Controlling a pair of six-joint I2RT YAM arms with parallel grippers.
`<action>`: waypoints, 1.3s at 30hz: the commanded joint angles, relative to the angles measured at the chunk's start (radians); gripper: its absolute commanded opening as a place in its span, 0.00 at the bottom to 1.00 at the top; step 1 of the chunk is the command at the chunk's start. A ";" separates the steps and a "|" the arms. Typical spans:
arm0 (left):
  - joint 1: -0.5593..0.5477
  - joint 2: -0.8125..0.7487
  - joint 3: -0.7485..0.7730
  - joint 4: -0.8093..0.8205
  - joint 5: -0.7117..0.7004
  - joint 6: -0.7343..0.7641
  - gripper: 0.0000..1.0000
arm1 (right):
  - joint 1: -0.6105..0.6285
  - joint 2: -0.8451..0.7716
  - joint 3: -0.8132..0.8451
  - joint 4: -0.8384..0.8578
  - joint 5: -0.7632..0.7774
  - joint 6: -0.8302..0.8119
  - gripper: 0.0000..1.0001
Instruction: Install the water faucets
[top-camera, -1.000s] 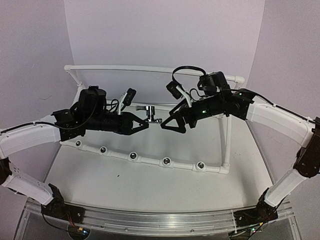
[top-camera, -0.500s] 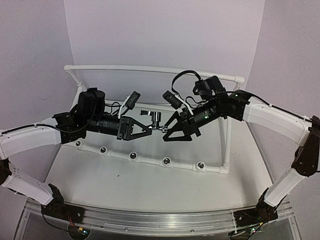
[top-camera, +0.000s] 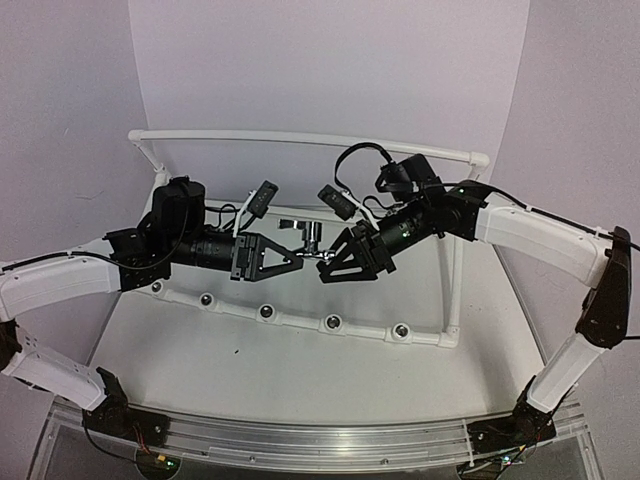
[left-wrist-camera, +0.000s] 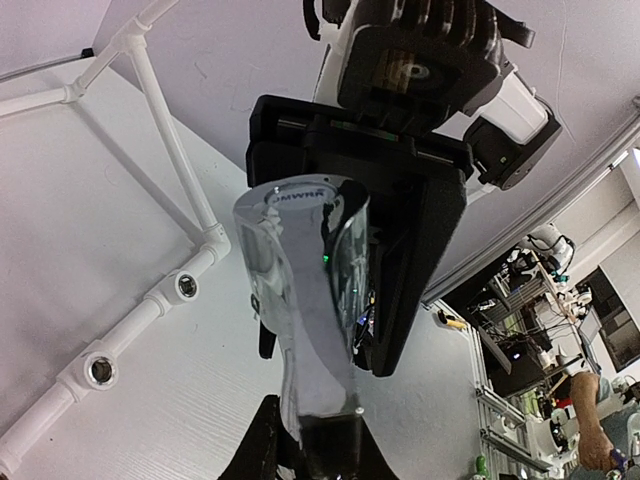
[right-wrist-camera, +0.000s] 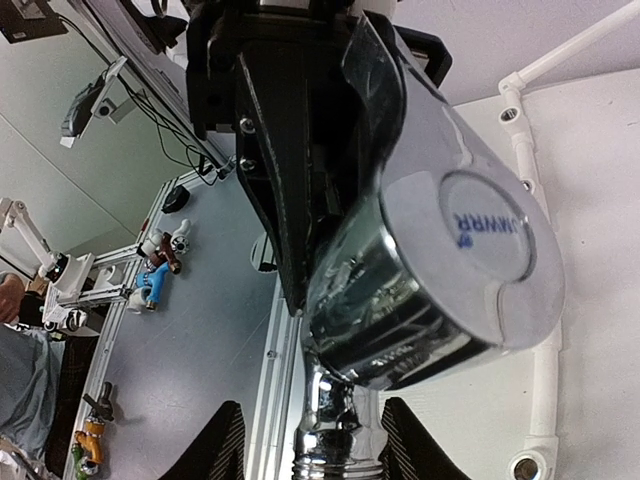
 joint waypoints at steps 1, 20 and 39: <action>-0.003 -0.041 -0.003 0.080 0.021 0.010 0.00 | -0.017 -0.002 0.059 0.007 -0.012 0.014 0.44; -0.004 -0.040 0.016 0.054 -0.035 0.001 0.44 | -0.031 0.017 0.065 0.009 -0.067 0.026 0.00; -0.013 0.089 0.117 0.089 0.074 -0.043 0.47 | -0.031 0.040 0.058 0.009 -0.124 0.022 0.00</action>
